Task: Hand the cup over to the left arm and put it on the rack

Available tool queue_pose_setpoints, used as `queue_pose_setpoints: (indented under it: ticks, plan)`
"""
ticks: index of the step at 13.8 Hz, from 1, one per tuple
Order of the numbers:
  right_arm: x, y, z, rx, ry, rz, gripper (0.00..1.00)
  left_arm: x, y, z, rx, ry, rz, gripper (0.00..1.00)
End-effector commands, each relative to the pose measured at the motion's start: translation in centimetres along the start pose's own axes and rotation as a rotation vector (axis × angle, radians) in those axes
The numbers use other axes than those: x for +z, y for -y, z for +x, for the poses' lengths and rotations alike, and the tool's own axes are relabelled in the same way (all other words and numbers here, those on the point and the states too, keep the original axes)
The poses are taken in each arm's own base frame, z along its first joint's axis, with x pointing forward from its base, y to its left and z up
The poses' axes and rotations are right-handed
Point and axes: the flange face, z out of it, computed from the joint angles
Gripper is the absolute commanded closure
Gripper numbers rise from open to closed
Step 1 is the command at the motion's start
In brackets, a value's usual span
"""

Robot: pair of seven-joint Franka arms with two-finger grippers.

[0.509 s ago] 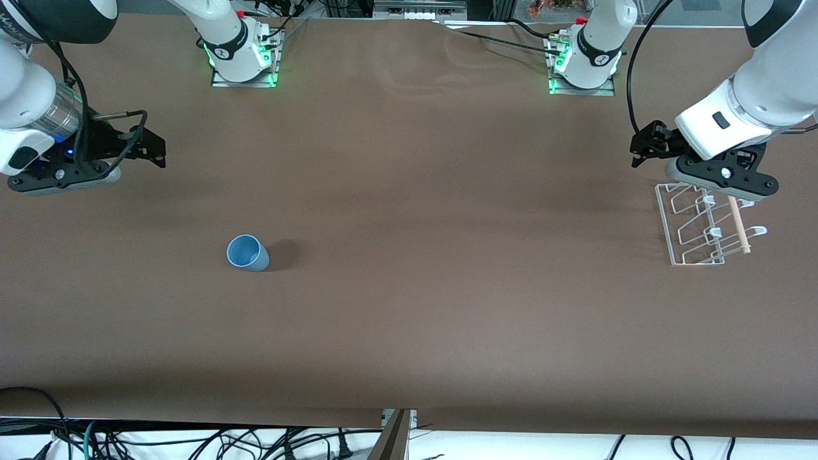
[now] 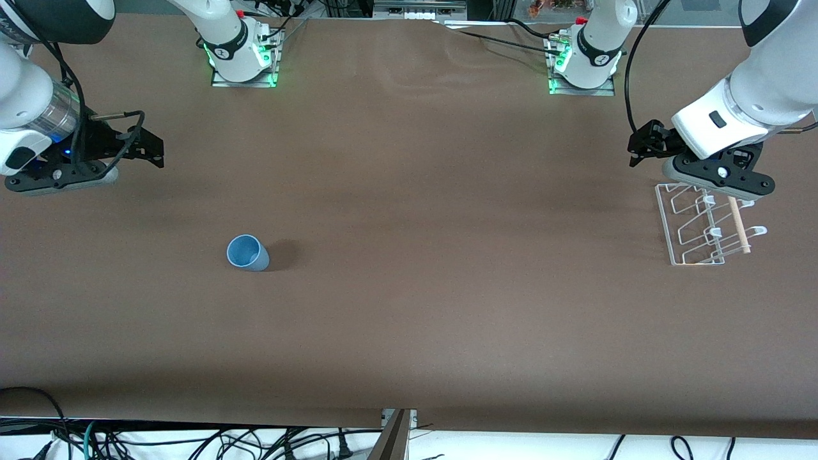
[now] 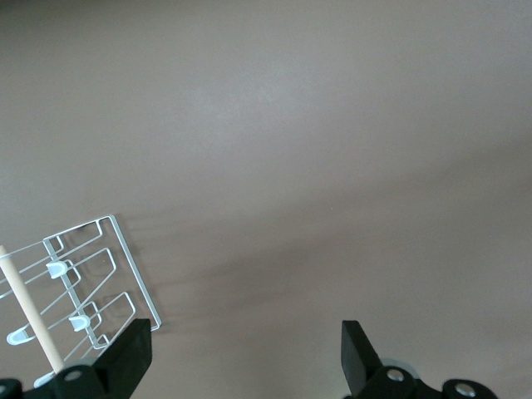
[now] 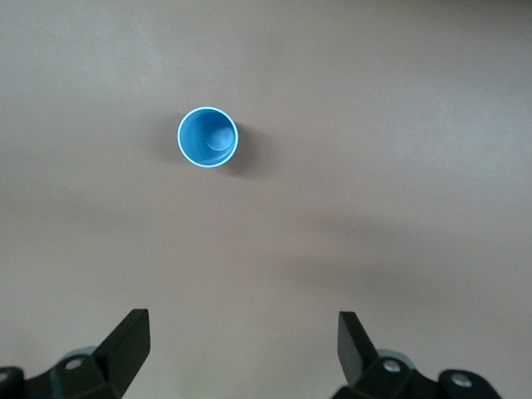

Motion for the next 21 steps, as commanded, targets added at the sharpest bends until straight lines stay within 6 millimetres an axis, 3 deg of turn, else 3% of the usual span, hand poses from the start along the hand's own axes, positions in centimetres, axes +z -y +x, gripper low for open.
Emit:
queue_pose_setpoints:
  ticks: [1,4,21]
  plan:
    - [0.2,0.5,0.4,-0.008,0.01,-0.007,0.0,-0.2,-0.3,-0.4,-0.004,0.007,-0.006,0.0]
    - [0.0,1.2,0.4,-0.02,0.008,-0.028,0.0,-0.3,-0.3,-0.5,-0.004,0.011,-0.007,0.0]
    - [-0.2,-0.8,-0.1,0.028,0.019,0.011,0.0,-0.3,-0.3,-0.4,-0.004,0.01,-0.007,0.0]
